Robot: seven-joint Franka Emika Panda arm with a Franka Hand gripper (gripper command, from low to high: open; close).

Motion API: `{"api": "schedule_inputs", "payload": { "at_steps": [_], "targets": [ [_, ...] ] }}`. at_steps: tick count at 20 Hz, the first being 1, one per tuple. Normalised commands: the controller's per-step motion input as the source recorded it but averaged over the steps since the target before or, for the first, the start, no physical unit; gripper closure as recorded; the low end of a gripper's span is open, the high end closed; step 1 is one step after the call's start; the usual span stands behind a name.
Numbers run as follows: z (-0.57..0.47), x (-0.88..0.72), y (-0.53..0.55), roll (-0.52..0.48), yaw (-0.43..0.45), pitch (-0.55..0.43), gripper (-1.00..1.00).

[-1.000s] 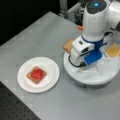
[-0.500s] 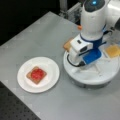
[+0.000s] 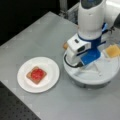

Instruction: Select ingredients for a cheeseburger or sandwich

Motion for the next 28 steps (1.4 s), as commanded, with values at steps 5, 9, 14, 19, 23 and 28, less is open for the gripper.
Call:
{"api": "schedule_inputs", "payload": {
  "at_steps": [5, 9, 14, 19, 23, 28],
  "targets": [
    [0.22, 0.22, 0.01, 0.038, -0.023, 0.242, -1.00],
    [0.29, 0.23, 0.05, 0.043, -0.046, 0.236, -1.00],
    [0.26, 0.24, 0.07, 0.050, -0.059, 0.213, -1.00],
    [0.18, 0.19, 0.06, 0.036, -0.100, 0.188, -1.00],
    [0.18, 0.14, 0.03, 0.067, -0.138, 0.187, -1.00],
    [0.15, 0.05, -0.02, 0.170, -0.239, 0.159, -1.00]
  ]
}}
